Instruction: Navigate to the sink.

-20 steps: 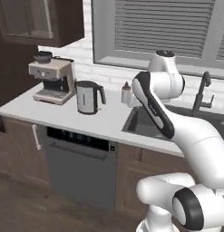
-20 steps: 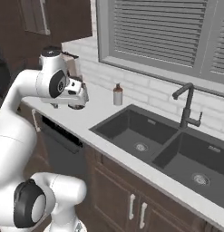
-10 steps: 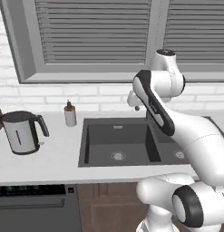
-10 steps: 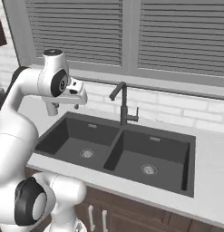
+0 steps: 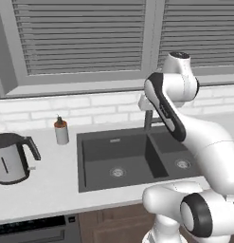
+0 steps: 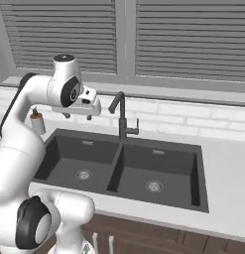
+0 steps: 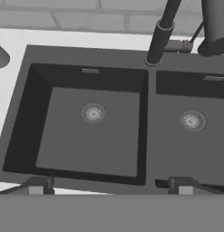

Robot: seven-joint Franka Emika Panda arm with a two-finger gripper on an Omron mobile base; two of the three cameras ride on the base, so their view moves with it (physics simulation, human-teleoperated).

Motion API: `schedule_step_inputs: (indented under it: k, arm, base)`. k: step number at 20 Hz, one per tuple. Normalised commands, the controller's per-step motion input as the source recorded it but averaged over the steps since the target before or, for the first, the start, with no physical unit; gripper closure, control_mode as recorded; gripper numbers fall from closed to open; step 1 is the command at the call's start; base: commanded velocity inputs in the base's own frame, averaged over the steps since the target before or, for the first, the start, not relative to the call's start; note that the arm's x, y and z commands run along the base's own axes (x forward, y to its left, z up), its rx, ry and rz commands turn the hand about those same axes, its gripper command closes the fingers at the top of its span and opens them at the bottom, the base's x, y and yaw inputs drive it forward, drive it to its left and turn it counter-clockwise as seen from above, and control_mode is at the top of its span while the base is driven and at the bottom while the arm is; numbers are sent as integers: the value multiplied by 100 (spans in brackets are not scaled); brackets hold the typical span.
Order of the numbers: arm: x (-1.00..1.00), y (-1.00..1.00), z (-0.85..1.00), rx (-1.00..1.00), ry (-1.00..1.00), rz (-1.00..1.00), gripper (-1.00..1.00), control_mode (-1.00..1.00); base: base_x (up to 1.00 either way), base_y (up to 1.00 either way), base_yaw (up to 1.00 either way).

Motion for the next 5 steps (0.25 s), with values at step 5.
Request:
schedule_step_inputs:
  k: [5]
  arm:
    - [0, 0, 0, 0, 0, 0, -100, 100]
  base:
    - [61, 0, 0]
